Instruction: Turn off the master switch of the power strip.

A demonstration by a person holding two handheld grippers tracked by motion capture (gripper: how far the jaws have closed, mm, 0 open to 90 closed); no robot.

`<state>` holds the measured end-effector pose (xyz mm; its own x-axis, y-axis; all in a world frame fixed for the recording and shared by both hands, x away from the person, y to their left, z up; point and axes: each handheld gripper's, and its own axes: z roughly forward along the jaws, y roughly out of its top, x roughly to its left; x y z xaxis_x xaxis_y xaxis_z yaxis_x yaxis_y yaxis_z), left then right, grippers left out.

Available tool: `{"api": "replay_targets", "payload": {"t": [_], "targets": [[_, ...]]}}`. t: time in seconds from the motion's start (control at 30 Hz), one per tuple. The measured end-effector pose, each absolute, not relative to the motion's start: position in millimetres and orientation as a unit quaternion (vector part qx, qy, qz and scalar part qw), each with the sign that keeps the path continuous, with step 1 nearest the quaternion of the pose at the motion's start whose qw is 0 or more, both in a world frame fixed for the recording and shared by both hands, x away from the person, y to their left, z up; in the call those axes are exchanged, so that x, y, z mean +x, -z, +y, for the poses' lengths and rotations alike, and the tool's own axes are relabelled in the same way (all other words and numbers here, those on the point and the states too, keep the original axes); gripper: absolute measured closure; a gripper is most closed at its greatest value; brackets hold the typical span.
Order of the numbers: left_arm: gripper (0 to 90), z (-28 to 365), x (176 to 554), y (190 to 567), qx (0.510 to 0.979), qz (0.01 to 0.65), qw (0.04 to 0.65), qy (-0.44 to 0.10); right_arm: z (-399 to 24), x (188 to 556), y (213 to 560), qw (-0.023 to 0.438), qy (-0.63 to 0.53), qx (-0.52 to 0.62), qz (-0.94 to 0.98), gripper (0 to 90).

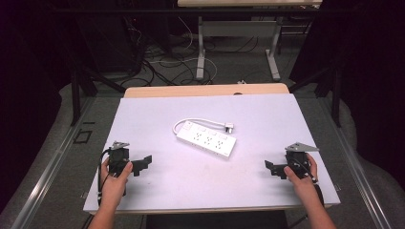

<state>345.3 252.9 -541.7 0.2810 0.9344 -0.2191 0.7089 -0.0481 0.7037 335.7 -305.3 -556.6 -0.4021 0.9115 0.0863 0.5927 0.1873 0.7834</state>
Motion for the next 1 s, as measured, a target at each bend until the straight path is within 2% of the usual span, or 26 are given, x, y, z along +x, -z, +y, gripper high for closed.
{"api": "replay_targets", "payload": {"t": [0.23,1.0], "targets": [[1.4,261.2,345.2,550.0,0.698,0.592,0.375,-0.15,-304.9,336.0,556.4,0.207,-0.388,0.504,0.744,0.0],[1.5,264.8,347.9,563.3,0.709,0.586,0.354,-0.169,-303.7,336.2,556.3,0.206,-0.389,0.503,0.744,0.0]]}}
